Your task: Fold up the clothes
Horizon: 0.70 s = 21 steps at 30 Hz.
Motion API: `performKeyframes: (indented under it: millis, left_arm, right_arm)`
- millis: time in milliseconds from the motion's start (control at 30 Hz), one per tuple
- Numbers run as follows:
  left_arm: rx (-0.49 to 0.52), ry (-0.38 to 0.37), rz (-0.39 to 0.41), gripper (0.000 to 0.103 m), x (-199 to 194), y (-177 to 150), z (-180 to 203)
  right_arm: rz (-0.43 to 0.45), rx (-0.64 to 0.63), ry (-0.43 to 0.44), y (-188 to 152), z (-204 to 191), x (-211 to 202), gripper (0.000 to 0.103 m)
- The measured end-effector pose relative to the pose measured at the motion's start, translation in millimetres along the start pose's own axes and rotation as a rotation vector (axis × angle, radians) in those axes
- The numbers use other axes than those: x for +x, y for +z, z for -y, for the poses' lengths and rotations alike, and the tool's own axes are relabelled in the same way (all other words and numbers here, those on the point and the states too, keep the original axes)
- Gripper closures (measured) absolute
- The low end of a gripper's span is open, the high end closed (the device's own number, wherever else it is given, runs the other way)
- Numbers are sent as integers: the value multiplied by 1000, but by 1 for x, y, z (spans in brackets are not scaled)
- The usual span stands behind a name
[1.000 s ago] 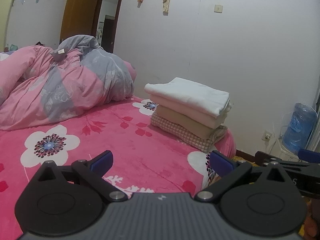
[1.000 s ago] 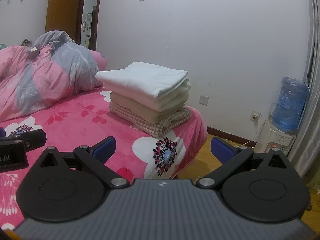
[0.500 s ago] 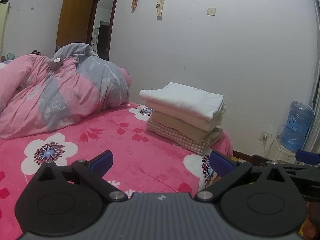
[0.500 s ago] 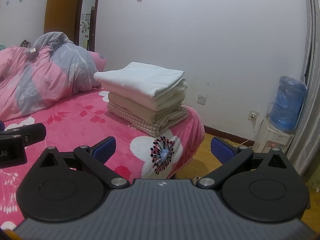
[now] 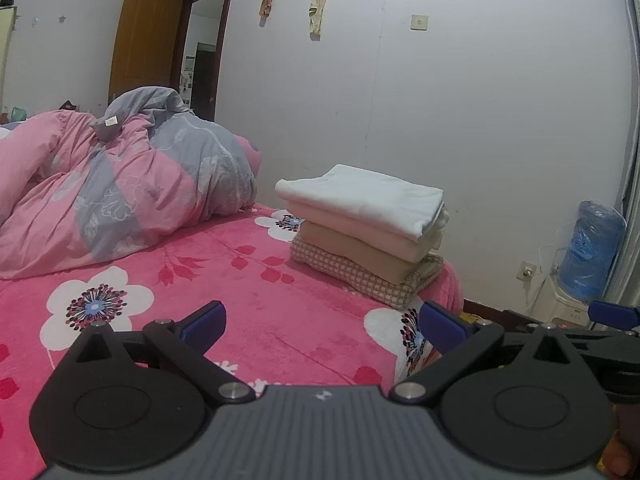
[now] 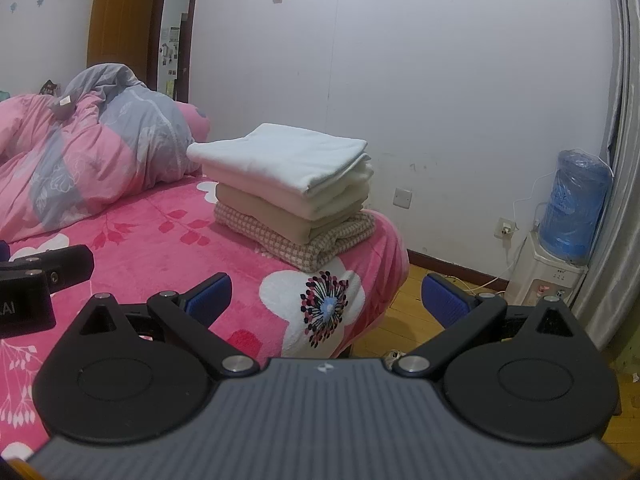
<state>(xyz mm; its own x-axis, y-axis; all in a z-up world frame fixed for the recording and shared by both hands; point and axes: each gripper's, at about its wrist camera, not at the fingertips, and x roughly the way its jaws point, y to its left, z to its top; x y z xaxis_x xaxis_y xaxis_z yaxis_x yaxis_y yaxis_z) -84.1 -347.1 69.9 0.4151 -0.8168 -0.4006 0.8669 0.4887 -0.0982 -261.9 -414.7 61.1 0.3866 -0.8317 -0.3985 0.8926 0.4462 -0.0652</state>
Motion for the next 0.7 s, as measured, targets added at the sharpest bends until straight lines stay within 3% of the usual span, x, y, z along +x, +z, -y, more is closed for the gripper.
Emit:
performKeyframes:
  millis: [700]
  left_arm:
    - [14,-8,-5,0,3,-2,3]
  right_arm:
    - [-14,4,-3,-3,0,2,1]
